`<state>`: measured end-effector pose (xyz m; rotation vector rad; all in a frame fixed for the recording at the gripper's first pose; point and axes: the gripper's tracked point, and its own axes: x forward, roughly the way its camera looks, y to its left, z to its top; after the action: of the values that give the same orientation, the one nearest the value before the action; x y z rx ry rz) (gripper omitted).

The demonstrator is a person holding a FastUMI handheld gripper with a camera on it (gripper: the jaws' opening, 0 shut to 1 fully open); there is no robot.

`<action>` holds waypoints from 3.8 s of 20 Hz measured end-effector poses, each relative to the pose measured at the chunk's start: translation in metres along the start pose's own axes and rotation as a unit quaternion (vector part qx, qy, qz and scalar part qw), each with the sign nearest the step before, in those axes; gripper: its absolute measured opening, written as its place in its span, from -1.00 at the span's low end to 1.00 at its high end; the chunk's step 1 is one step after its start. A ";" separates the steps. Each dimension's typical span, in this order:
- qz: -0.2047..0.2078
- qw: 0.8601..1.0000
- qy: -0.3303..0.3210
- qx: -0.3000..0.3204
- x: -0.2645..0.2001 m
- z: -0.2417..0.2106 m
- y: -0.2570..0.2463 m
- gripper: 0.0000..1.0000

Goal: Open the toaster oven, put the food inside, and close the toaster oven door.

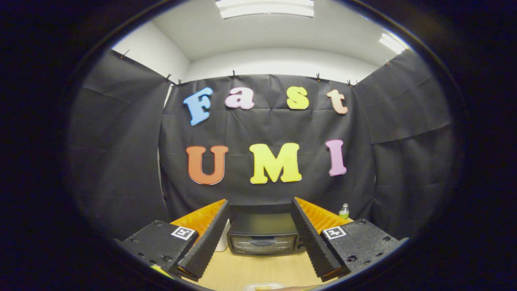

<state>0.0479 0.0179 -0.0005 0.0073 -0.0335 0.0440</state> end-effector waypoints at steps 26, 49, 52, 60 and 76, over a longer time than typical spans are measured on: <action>-0.029 0.960 0.279 0.007 0.232 -0.243 -0.024 0.98; 0.011 0.957 0.291 -0.004 0.144 -0.308 -0.023 1.00; 0.025 0.963 0.270 0.003 0.127 -0.319 -0.028 1.00; 0.043 0.957 0.285 0.035 0.098 -0.355 -0.032 1.00; 0.089 0.934 0.339 0.073 0.045 -0.378 -0.032 1.00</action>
<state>0.1069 -0.0089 -0.3767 0.1382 0.6640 0.2293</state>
